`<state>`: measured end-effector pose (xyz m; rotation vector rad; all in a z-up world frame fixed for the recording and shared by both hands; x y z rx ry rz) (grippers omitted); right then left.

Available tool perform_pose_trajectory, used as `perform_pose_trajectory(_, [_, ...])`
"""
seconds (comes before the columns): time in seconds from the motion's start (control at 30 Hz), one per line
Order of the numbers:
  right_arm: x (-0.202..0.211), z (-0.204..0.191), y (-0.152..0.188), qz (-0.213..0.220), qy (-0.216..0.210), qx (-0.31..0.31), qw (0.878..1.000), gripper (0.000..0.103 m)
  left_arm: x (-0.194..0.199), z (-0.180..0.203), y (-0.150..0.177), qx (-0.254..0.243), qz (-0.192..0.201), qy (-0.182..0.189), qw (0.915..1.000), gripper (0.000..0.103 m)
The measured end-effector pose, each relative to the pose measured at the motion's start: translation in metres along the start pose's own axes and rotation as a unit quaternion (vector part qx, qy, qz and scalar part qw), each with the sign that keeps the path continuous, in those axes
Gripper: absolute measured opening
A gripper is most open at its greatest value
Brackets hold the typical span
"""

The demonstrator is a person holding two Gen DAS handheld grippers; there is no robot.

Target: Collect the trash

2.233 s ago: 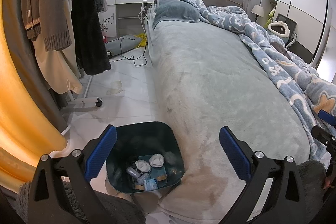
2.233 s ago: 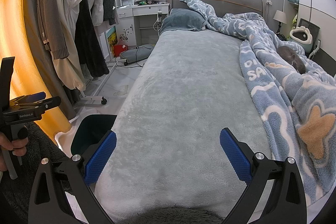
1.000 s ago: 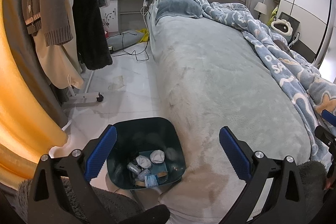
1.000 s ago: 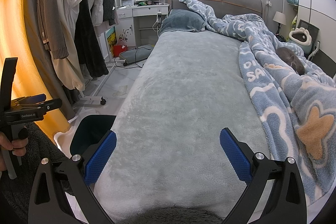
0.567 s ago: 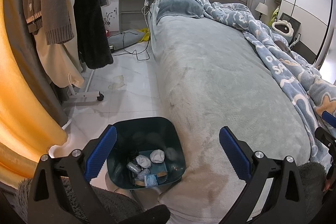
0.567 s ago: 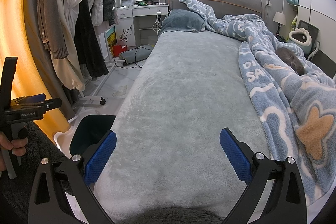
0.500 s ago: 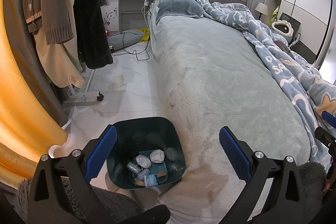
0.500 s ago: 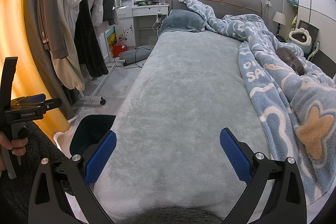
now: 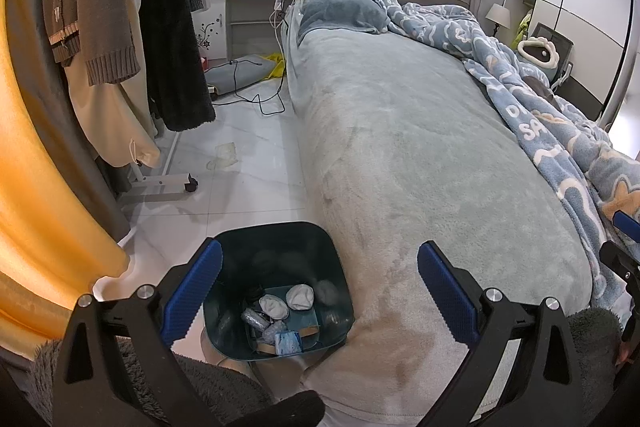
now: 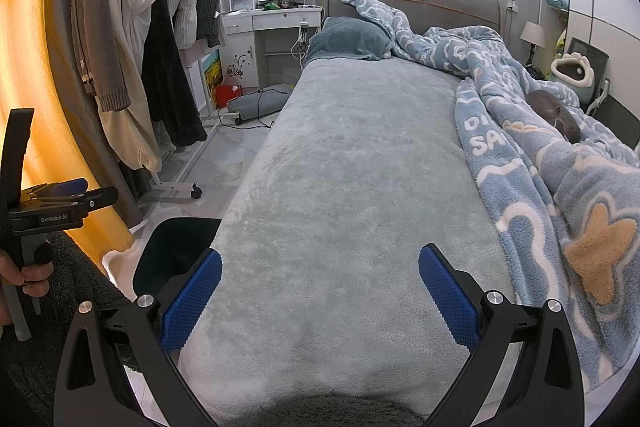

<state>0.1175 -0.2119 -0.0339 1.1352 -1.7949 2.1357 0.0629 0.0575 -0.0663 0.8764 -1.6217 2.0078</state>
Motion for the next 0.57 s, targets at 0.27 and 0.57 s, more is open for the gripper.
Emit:
perform_pose_trajectory(0.27, [0.0001, -0.0006, 0.0, -0.002, -0.001, 0.001, 1.0, 0.1, 0.0002, 0.0005, -0.0003, 0.001, 0.004, 0.005, 1.0, 0.1])
perform_pose_trajectory(0.57, [0.0003, -0.0012, -0.0002, -0.002, -0.002, 0.0, 1.0, 0.1, -0.0024, 0.0048, 0.005, -0.006, -0.003, 0.008, 0.9999, 0.1])
Point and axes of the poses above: each gripper's, at about its wrist camera, not at the fingertips, and x roughly against the way its jaws point, z to its right, y to its underside, the point moved 7 cm from there along -x, roughly the way its jaws point, and after that the axes turned 3 degrees about x, right-handed, at the moved point
